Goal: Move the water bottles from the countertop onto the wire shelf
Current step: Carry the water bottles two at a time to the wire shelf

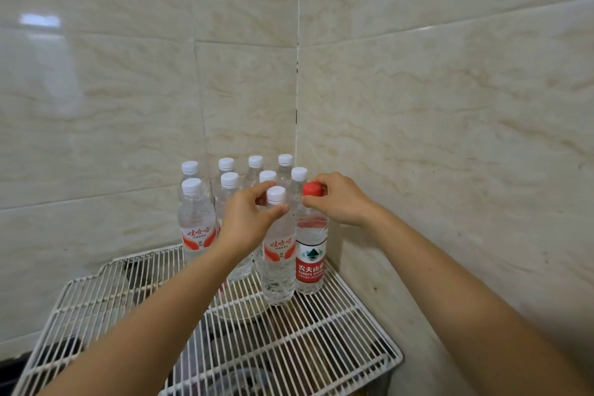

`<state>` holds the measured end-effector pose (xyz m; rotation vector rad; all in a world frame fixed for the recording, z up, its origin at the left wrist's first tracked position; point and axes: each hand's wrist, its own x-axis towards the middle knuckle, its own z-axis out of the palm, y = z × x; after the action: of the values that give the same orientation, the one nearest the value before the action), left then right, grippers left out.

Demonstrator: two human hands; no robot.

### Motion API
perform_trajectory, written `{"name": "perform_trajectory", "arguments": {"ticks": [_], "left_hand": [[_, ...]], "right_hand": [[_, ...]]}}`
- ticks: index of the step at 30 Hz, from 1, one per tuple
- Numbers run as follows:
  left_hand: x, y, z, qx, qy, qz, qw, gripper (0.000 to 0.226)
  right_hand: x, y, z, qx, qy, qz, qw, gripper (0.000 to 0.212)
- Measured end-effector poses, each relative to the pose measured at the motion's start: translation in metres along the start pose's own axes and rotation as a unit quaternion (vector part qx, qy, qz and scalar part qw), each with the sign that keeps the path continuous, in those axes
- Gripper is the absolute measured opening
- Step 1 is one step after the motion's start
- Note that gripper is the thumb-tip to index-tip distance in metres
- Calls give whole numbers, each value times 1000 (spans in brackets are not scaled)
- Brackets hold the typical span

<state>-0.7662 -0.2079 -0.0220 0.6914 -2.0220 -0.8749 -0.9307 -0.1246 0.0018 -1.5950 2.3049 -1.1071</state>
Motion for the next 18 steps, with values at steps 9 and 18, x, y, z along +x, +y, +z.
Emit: {"name": "perform_trajectory", "arguments": {"ticks": [9,18], "left_hand": [[-11,-4,0,8,-19,-14,1000,43],[-39,-28,-34,72,47,-19,996,36]], "right_hand": [[-14,-2,6,-65,52,-21,996,20],[-38,-36,34,-152,209,-165,952,37]]}}
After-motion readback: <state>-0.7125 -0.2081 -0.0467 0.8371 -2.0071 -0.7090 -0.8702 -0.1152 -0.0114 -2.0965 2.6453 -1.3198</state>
